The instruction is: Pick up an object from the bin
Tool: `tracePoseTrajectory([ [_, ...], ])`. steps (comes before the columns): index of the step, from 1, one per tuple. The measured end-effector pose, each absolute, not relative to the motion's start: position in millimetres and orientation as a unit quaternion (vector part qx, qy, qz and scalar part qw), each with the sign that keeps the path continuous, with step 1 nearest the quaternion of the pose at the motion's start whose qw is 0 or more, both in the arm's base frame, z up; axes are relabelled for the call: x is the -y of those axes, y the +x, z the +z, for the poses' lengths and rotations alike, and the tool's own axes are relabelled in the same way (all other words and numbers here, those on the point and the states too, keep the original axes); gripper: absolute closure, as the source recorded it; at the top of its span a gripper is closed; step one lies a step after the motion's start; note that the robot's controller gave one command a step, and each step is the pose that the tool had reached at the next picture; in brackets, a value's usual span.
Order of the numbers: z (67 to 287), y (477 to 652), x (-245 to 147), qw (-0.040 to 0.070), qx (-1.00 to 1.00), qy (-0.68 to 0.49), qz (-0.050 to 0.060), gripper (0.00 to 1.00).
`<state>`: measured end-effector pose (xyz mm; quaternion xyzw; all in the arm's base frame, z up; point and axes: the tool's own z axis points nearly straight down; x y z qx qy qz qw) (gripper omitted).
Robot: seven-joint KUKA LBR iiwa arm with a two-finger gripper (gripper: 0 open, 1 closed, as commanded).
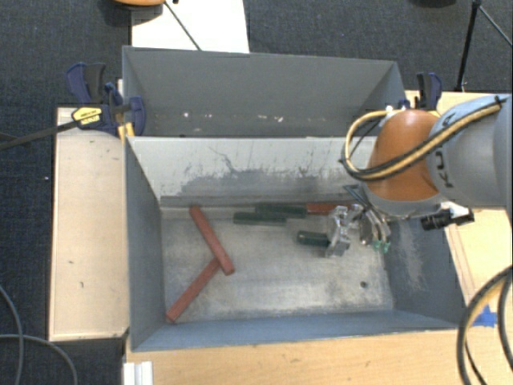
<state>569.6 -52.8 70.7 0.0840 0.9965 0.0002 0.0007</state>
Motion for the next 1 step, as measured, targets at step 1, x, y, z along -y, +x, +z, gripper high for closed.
tracePoseTrajectory([
  [1,237.3,554.2,48.5,0.004,-0.997,0.072,0.000,1.00],
])
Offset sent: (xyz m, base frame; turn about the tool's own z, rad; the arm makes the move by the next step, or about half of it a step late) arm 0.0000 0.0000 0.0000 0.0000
